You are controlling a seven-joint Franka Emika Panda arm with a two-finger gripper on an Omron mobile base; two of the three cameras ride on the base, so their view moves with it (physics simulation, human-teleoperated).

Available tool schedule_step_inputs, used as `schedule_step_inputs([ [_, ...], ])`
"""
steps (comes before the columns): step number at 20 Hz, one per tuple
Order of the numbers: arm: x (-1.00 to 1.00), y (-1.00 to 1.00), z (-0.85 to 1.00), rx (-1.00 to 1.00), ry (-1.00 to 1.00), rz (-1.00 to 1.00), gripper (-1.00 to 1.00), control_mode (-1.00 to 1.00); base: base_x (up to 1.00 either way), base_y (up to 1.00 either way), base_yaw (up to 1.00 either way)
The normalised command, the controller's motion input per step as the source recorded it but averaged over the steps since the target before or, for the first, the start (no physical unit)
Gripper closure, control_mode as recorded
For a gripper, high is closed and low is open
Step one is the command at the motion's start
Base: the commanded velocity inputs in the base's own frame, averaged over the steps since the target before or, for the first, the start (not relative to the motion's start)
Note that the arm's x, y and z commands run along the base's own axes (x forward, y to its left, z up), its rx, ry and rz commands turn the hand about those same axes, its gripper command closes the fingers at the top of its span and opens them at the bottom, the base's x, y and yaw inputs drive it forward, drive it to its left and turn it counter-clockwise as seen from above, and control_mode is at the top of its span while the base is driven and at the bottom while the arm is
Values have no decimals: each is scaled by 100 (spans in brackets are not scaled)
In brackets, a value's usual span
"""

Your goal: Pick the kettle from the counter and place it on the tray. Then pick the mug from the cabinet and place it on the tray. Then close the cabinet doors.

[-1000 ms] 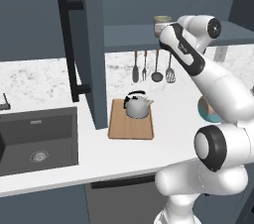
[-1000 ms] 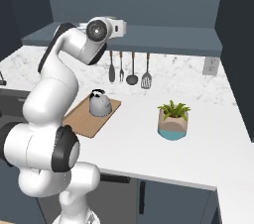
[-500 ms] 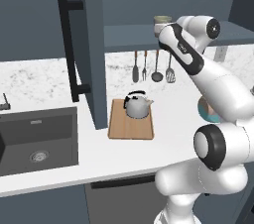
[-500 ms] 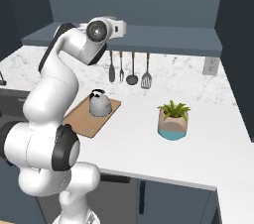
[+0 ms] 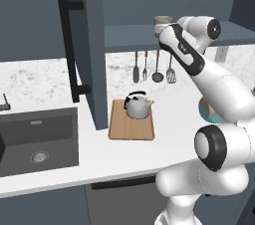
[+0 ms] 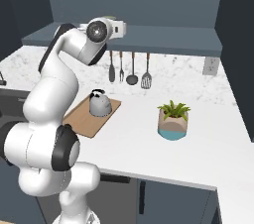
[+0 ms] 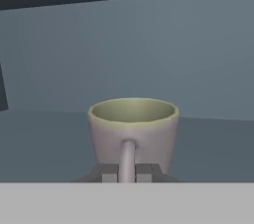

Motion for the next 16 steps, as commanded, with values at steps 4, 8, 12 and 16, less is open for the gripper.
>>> schedule_step_inputs([
  [4,0,0,-2,0,0,0,100,-100,0,0,0],
  [8,0,0,0,0,3,0,100,-100,0,0,0],
  [12,0,0,0,0,0,0,100,-100,0,0,0],
  [16,-44,0,0,0,-11,0,100,-100,0,0,0],
])
